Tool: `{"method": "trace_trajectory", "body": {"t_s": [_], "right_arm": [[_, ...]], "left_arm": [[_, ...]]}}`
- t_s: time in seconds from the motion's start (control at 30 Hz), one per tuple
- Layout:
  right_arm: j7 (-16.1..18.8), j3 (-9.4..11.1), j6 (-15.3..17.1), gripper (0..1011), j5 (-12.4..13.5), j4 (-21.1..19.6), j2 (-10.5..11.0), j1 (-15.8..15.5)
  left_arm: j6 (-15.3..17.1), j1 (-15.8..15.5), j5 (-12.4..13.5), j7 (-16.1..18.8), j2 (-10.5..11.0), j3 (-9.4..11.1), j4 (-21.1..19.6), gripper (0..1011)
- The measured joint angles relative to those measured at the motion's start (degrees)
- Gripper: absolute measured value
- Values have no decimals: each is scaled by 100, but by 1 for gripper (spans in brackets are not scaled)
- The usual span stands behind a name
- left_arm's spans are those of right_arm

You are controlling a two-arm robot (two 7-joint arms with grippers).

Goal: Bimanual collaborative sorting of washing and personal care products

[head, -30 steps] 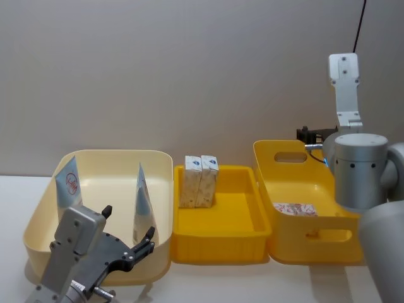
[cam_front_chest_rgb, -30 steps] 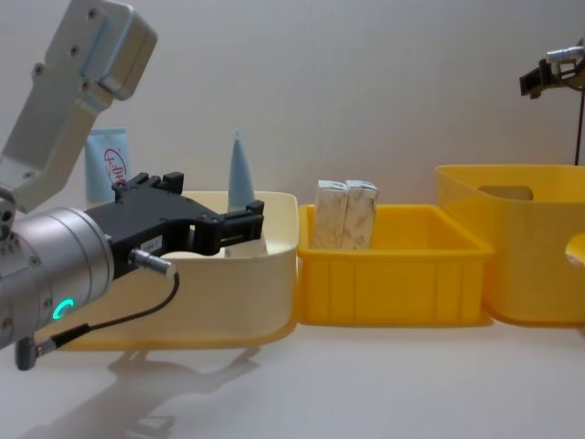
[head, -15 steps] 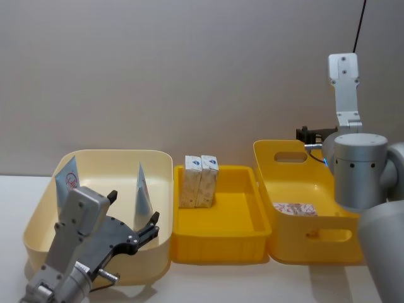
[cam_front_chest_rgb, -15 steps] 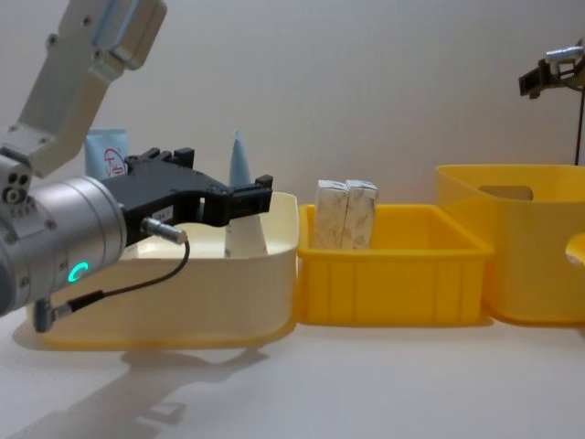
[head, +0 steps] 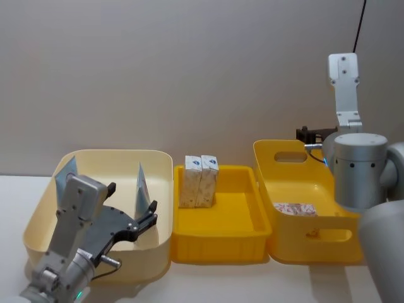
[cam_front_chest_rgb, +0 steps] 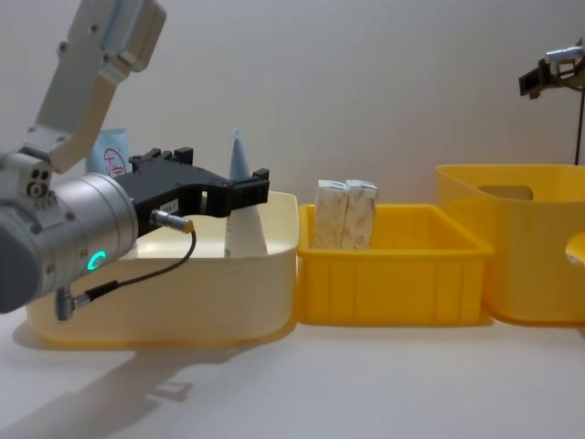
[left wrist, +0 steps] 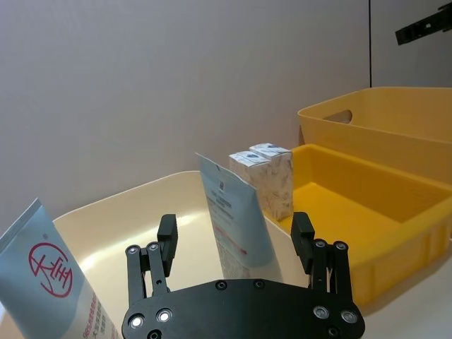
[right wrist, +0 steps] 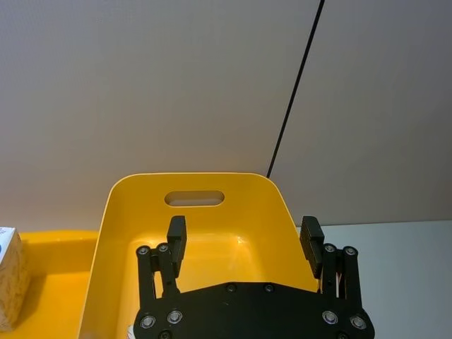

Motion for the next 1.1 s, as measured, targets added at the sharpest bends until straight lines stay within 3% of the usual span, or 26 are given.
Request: {"method": "trace_trajectory", "body": {"t_s": [0.57, 0.87, 1.1], "right_arm": [[0, 0, 0, 1001, 0, 0, 0, 0], [0, 0, 0, 1001, 0, -1, 0, 0], [0, 0, 0, 1001, 0, -1, 0, 0]], "left_arm": [[-206, -546, -77, -296, -386, -10, 849, 1004], [-228, -700, -88, -389, -497, -5, 1076, 1000], [-236, -770, -92, -429, -547, -1, 1182, 833]]}}
